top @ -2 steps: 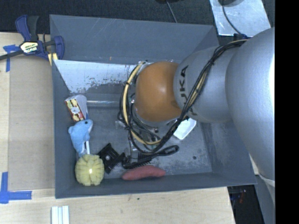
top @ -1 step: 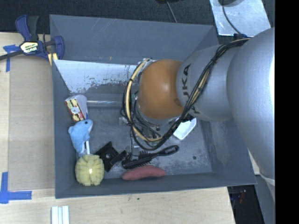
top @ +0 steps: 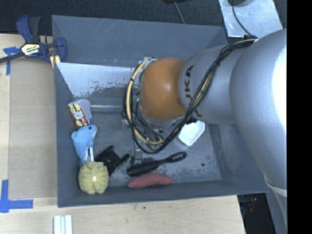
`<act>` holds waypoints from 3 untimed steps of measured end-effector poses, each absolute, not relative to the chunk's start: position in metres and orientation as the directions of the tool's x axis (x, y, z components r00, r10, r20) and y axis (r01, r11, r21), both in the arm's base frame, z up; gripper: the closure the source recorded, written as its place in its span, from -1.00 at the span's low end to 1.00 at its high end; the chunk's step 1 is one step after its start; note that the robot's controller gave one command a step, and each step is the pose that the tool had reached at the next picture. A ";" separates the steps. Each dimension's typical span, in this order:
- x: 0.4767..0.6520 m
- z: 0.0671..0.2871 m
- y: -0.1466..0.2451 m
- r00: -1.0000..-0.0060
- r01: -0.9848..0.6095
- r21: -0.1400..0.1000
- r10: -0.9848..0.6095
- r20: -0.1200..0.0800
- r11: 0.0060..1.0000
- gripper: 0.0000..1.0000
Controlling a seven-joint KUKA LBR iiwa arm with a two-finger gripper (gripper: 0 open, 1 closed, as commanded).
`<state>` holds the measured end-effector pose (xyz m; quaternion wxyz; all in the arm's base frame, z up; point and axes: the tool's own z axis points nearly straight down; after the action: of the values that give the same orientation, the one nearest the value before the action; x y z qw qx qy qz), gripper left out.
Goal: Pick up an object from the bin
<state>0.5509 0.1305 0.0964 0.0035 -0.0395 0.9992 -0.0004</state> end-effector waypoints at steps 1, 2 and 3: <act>0.569 0.081 0.152 -0.992 -0.130 0.001 -0.130 -0.011 0.992 -1.00; 0.542 0.070 0.208 -0.989 -0.148 -0.001 -0.148 -0.017 0.989 -1.00; 0.548 0.070 0.208 -0.990 -0.142 -0.003 -0.142 -0.014 0.990 -1.00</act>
Offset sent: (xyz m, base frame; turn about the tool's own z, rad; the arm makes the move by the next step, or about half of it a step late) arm -0.0084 0.0754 -0.0264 -0.0629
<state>0.5483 0.2075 0.0702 0.0073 -0.0711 0.9974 -0.0011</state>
